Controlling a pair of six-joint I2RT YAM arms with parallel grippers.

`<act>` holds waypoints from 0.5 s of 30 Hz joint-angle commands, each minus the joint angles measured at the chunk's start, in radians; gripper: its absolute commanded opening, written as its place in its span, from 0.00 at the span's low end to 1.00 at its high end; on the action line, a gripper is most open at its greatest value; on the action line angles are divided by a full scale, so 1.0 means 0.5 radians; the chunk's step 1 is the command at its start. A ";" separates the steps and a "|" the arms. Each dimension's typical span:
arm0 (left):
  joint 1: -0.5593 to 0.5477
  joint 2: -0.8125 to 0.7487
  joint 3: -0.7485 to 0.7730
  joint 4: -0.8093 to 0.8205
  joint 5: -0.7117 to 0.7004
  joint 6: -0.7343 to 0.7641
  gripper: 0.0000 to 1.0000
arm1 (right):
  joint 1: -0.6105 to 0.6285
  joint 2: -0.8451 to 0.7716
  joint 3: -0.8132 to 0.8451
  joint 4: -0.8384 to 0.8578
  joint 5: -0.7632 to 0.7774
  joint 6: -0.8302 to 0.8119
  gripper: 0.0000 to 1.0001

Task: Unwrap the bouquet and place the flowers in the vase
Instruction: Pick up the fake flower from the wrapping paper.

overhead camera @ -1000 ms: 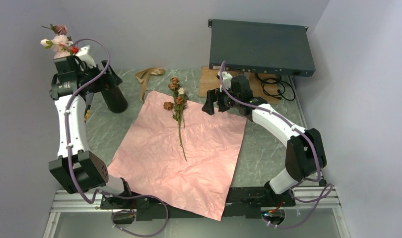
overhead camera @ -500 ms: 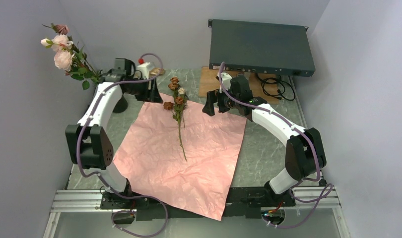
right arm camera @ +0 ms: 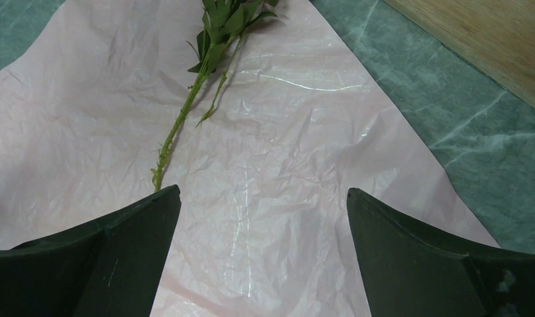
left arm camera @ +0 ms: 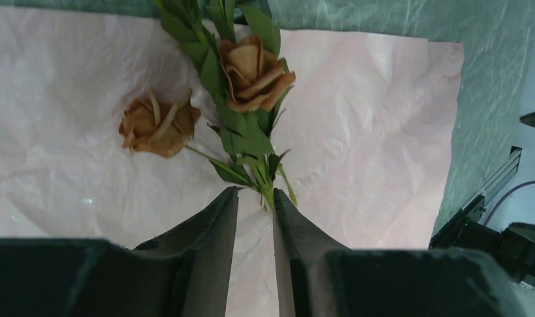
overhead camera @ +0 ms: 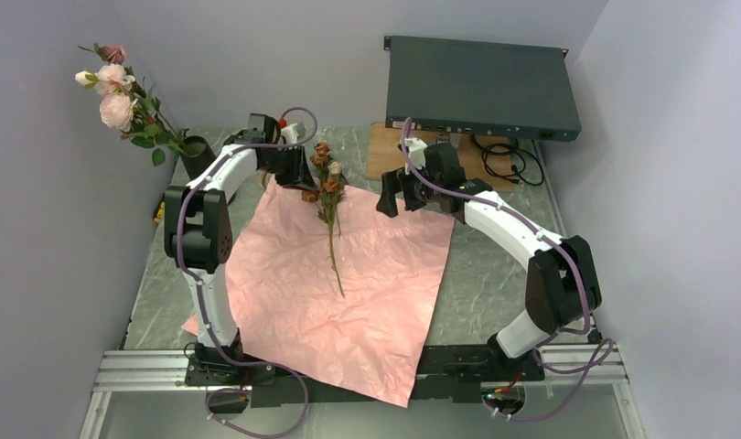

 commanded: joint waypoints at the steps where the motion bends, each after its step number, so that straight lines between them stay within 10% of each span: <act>1: -0.040 0.082 0.163 0.160 -0.031 -0.067 0.33 | 0.005 -0.045 0.040 -0.013 0.048 -0.043 1.00; 15: -0.162 0.369 0.289 0.189 -0.125 -0.075 0.52 | 0.002 -0.013 0.074 -0.027 0.091 -0.042 1.00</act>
